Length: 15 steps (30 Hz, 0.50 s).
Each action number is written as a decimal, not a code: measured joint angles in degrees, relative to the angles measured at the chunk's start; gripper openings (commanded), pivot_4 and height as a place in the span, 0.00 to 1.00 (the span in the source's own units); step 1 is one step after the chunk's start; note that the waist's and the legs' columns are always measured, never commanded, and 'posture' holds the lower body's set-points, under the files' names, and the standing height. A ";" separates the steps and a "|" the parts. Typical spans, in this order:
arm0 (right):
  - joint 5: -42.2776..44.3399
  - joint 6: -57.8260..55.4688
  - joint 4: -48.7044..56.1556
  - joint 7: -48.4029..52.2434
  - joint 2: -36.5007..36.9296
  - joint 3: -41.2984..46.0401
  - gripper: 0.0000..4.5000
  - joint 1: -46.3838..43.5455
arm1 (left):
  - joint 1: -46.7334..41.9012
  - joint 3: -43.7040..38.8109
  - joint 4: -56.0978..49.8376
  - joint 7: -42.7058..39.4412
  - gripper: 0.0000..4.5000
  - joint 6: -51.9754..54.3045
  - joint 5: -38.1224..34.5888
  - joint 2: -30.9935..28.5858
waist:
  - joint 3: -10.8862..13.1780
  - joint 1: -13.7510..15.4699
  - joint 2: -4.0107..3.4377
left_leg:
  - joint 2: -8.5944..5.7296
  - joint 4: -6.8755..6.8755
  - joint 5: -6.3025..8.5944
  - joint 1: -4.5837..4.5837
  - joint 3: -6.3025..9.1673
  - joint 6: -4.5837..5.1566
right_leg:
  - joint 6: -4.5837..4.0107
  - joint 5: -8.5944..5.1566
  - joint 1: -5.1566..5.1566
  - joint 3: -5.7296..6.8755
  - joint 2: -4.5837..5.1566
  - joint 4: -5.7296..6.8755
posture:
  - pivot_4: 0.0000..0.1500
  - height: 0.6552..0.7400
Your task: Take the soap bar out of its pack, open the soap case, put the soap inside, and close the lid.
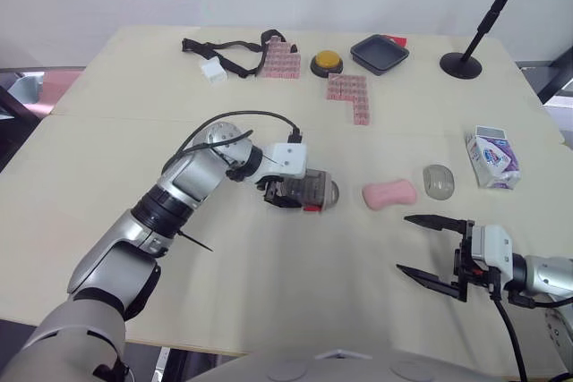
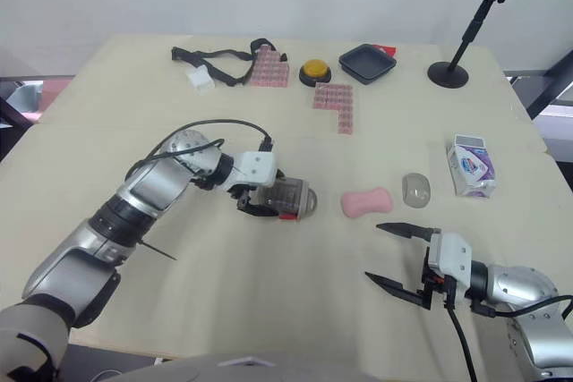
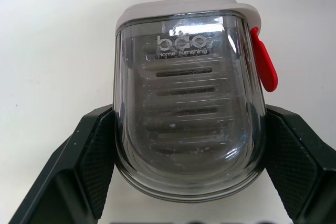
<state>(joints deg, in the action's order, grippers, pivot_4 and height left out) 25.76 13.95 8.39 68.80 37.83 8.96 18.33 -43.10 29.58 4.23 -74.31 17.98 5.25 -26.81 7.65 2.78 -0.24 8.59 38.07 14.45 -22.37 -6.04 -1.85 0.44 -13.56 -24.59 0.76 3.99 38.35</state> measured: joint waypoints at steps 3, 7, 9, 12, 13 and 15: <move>-0.38 0.00 -0.01 -0.06 0.00 -0.09 0.99 -0.02 | -0.97 0.92 -0.51 -0.03 0.77 0.35 0.94 -0.85 | 0.00 -0.01 0.00 | 0.00 0.00 0.00 -0.01 0.00 0.00 | 0.00 0.00 0.00 0.00 0.00 0.00 | 1.00 0.93; -0.72 0.00 -0.01 -0.13 0.00 -0.13 0.99 -0.07 | -1.49 1.11 -1.79 -0.05 0.77 1.75 1.58 -1.20 | 0.00 0.01 0.00 | 0.00 0.00 0.00 -0.01 0.00 0.00 | 0.00 0.00 0.00 0.01 0.00 -0.01 | 1.00 0.93; -0.80 0.00 -0.01 -0.13 0.00 -0.14 0.99 -0.11 | -1.66 1.49 -2.79 -0.06 0.77 2.51 2.04 -1.20 | 0.00 0.03 0.00 | 0.00 0.00 0.00 -0.02 0.00 0.00 | 0.00 0.00 0.00 0.01 0.00 -0.02 | 1.00 0.93; -0.93 0.00 -0.02 -0.14 0.00 -0.14 0.99 -0.19 | -2.64 1.97 -3.77 -0.26 0.77 3.95 2.09 -1.17 | 0.00 0.04 0.00 | 0.00 0.00 0.00 -0.02 0.00 0.00 | 0.00 0.00 0.00 0.01 0.00 -0.02 | 1.00 0.93; -0.94 0.00 -0.02 -0.14 0.00 -0.14 0.99 -0.19 | -2.80 1.97 -4.17 -0.37 0.77 4.19 2.07 -1.17 | 0.00 0.03 0.00 | 0.00 0.00 0.00 -0.03 0.00 0.00 | 0.00 0.00 0.00 0.01 0.00 -0.02 | 1.00 0.93; -1.00 0.00 -0.06 -0.14 0.00 -0.14 0.99 -0.24 | -3.22 2.00 -5.16 -0.76 0.77 5.15 1.86 -1.10 | 0.00 0.03 0.00 | 0.00 0.00 0.00 -0.03 0.00 0.00 | 0.00 0.00 0.00 0.01 0.00 -0.02 | 1.00 0.93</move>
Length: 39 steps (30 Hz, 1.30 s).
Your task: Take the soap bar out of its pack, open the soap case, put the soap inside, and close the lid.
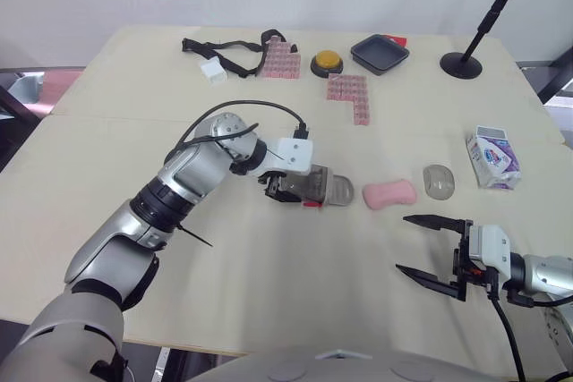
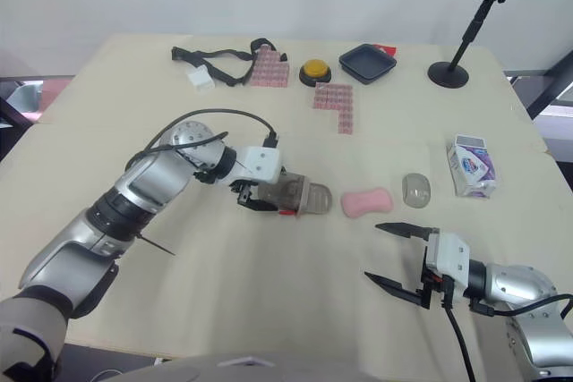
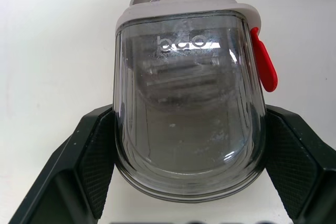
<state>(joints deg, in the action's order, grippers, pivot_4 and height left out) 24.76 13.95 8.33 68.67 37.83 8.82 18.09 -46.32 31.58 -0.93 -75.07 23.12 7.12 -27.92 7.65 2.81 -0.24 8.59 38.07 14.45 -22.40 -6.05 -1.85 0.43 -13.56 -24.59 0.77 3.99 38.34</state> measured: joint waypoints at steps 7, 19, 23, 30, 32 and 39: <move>-0.42 0.00 -0.07 0.00 0.00 0.00 0.99 -0.15 | -0.20 0.52 0.37 -0.03 0.77 -0.59 0.30 -1.32 | 0.00 -0.06 0.00 | 0.00 0.00 0.00 -0.01 0.00 0.01 | 0.00 0.00 0.00 0.00 -0.01 0.00 | 1.00 0.93; -0.56 -0.04 -0.24 0.08 0.11 0.02 0.99 -0.76 | 4.18 -3.81 3.78 -0.51 0.77 -9.01 -2.92 -7.76 | 0.00 -0.10 -0.01 | 0.00 -0.01 0.00 0.00 0.01 0.01 | 0.00 0.00 0.00 0.03 -0.01 -0.01 | 1.00 0.93; -0.62 -0.04 -0.66 0.15 0.17 0.03 0.99 -0.95 | 7.19 -6.80 4.43 -0.87 0.77 -11.18 -6.06 -8.72 | 0.00 -0.06 -0.01 | 0.00 0.00 0.00 0.02 0.00 0.00 | -0.01 0.00 0.00 0.03 0.00 -0.01 | 1.00 0.93; -0.64 -0.01 -1.42 0.68 0.27 0.02 0.99 -1.99 | 9.08 -10.35 9.13 -0.32 0.77 -18.41 -9.93 -6.63 | -0.01 -0.03 -0.01 | -0.02 0.00 0.00 0.02 0.00 0.01 | -0.01 0.00 0.00 0.03 0.02 -0.01 | 1.00 0.93; -0.64 0.04 -2.08 0.96 0.37 0.02 0.99 -2.14 | 9.37 -10.42 10.96 -0.38 0.77 -20.45 -9.94 -6.42 | -0.01 -0.12 -0.01 | -0.02 0.00 0.00 0.02 0.00 0.01 | -0.01 0.00 0.00 0.03 0.02 -0.01 | 1.00 0.93; -0.64 0.43 -2.93 1.58 0.54 0.03 0.99 -2.15 | 9.88 -10.41 16.43 -1.31 0.77 -27.28 -9.60 -6.56 | -0.01 -0.15 -0.01 | -0.01 0.00 0.00 0.03 0.00 0.01 | -0.01 0.00 0.00 0.04 0.02 -0.01 | 1.00 0.93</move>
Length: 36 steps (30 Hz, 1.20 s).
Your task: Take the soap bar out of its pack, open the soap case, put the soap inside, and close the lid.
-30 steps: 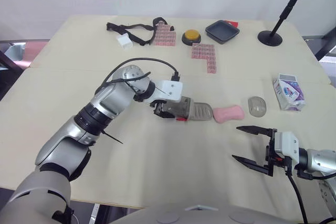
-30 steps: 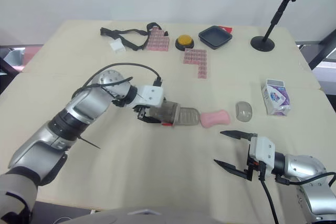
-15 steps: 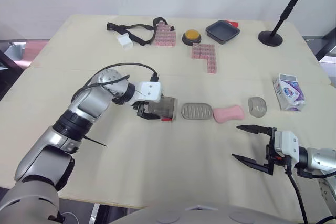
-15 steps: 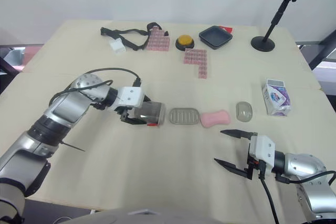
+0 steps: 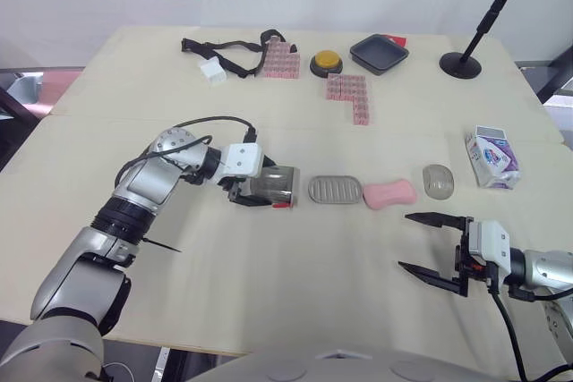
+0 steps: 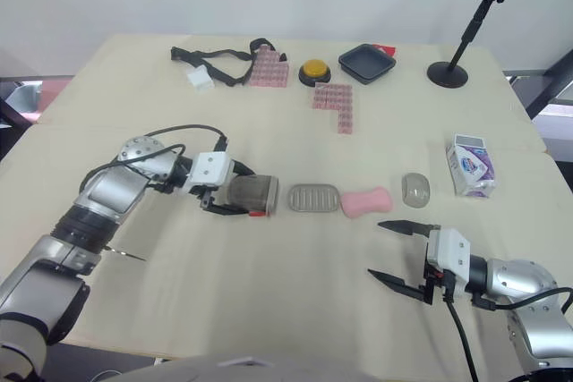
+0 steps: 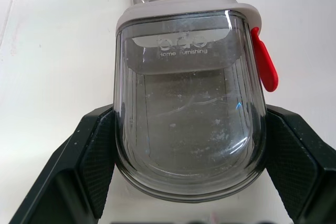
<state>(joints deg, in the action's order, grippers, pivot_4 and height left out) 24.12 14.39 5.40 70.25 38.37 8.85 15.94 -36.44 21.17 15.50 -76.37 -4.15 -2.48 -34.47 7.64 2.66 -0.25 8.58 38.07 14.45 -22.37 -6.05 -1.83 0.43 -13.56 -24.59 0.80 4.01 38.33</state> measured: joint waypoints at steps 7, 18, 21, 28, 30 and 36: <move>0.00 0.13 0.01 0.08 0.23 0.07 0.99 0.44 | -0.08 -0.02 2.09 -0.38 0.77 -2.37 -0.03 0.05 | 0.00 0.01 0.00 | 0.00 0.00 0.00 0.00 0.00 0.00 | 0.00 0.00 0.00 0.00 0.00 0.00 | 1.00 0.93; 0.00 0.05 0.36 -0.20 0.54 0.11 1.00 0.94 | -1.11 -0.49 4.00 -2.20 1.00 -4.20 -0.42 0.41 | 0.00 0.02 0.00 | 0.00 0.00 0.00 0.01 0.00 0.00 | 0.00 0.00 0.00 0.00 0.00 0.01 | 1.00 0.93; 0.00 -0.01 0.50 -0.21 0.65 0.11 1.00 0.92 | -1.44 -1.52 3.95 -3.06 1.00 -3.85 -2.20 0.44 | 0.00 -0.03 0.00 | 0.00 0.00 0.00 0.02 0.00 0.00 | 0.00 0.00 0.00 0.00 0.00 0.01 | 1.00 0.93; 0.05 -1.55 0.90 -0.39 2.48 0.79 1.00 0.71 | -1.51 -9.71 -1.07 -6.03 1.00 2.11 -13.46 -0.51 | 0.00 -0.08 0.01 | 0.00 0.00 0.00 0.02 -0.01 0.00 | -0.01 0.00 0.00 0.00 0.00 0.01 | 1.00 0.93; 0.15 -2.09 1.53 -0.47 2.74 0.99 1.00 0.49 | -0.90 -11.70 -3.66 -6.03 1.00 4.86 -15.87 -1.29 | 0.00 -0.12 0.00 | 0.00 -0.01 0.00 0.02 -0.01 0.00 | -0.01 -0.01 0.00 0.00 0.00 0.01 | 1.00 0.93; 1.00 -5.68 3.83 -1.22 5.79 2.82 1.00 -0.56 | 14.36 -17.49 -20.02 -2.41 1.00 14.45 -25.19 -2.77 | -0.02 -0.97 -0.04 | 0.00 -0.04 0.01 -0.07 -0.09 0.02 | -0.03 -0.02 0.00 -0.05 0.01 -0.05 | 1.00 0.93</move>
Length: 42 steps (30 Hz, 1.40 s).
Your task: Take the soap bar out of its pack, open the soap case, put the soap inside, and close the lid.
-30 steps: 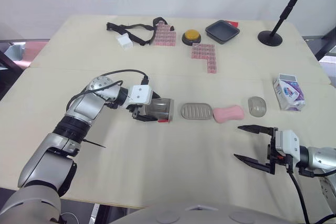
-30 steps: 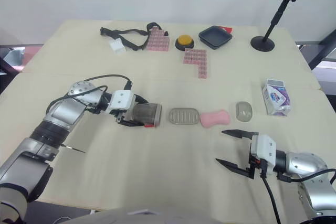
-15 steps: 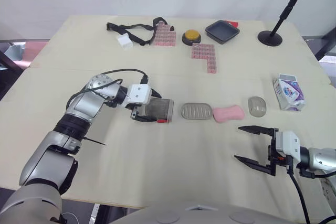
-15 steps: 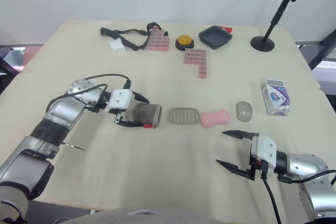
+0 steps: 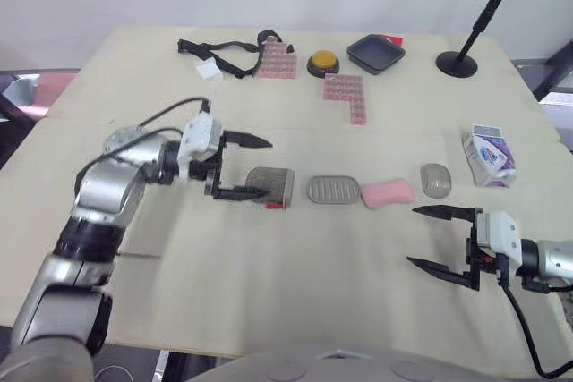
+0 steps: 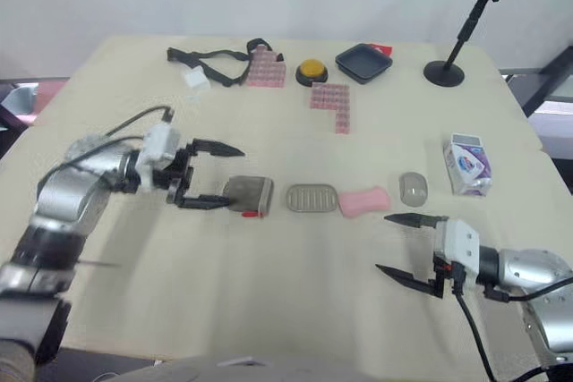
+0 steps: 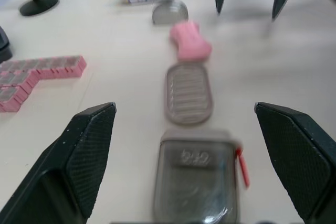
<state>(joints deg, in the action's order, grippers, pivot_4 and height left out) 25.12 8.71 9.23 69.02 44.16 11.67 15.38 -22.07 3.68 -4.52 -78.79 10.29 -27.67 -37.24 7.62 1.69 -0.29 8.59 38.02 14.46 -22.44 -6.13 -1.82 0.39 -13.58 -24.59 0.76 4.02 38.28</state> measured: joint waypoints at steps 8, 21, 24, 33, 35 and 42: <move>-1.00 -7.93 1.62 -1.85 6.38 0.05 1.00 -8.65 | 23.32 -7.06 -12.17 5.09 1.00 0.80 -2.16 -2.29 | 0.00 -0.72 0.01 | 0.02 0.00 0.00 0.07 -0.02 0.02 | 0.00 0.00 0.22 -0.05 -0.02 -0.01 | 1.00 0.93; -11.70 -15.91 -7.81 6.55 11.20 -19.00 1.00 -36.40 | 30.88 -10.88 -6.64 9.27 1.00 -8.60 -0.65 1.09 | -0.02 -0.52 0.09 | 0.09 -0.03 -0.04 0.44 -0.01 0.12 | -0.01 -0.01 0.23 0.00 -0.11 0.04 | 1.00 0.93; -14.83 -15.39 -11.50 7.22 8.70 -22.68 1.00 -40.51 | 28.47 -10.81 -3.86 6.84 1.00 -9.98 -0.25 0.10 | -0.02 -0.43 0.10 | 0.14 -0.03 -0.05 0.48 -0.07 0.12 | -0.02 -0.01 0.20 -0.02 -0.14 0.10 | 1.00 0.93; -18.39 -18.08 -14.76 7.65 4.76 -27.14 1.00 -44.55 | 26.14 -10.42 -4.57 4.55 1.00 -8.51 -2.19 -0.69 | -0.02 -0.20 0.09 | 0.33 -0.05 -0.05 0.43 -0.63 0.12 | -0.05 -0.02 0.06 -0.12 -0.14 0.11 | 1.00 0.93; -19.05 -18.47 -14.93 7.78 4.34 -27.74 1.00 -45.29 | 25.95 -10.37 -7.25 5.21 1.00 -7.50 -3.27 -0.63 | -0.02 -0.21 0.09 | 0.37 -0.05 -0.05 0.44 -0.74 0.11 | -0.07 -0.01 0.06 -0.14 -0.14 0.12 | 1.00 0.93; -20.19 -19.94 -15.01 8.46 3.20 -29.54 1.00 -45.72 | 25.03 -9.90 -9.79 7.15 1.00 -6.21 -3.93 -0.27 | -0.02 -0.23 0.09 | 0.50 -0.05 -0.05 0.46 -0.85 0.11 | -0.07 -0.01 0.05 -0.14 -0.22 0.14 | 1.00 0.93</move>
<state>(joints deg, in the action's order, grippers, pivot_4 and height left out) 4.93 -11.23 -5.78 77.48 47.36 -17.87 -30.34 2.95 -6.22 -14.31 -71.64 4.09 -31.61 -37.51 7.59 1.46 -0.20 9.08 37.97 14.42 -21.98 -6.98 -1.70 0.32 -13.60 -24.55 0.62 3.80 38.42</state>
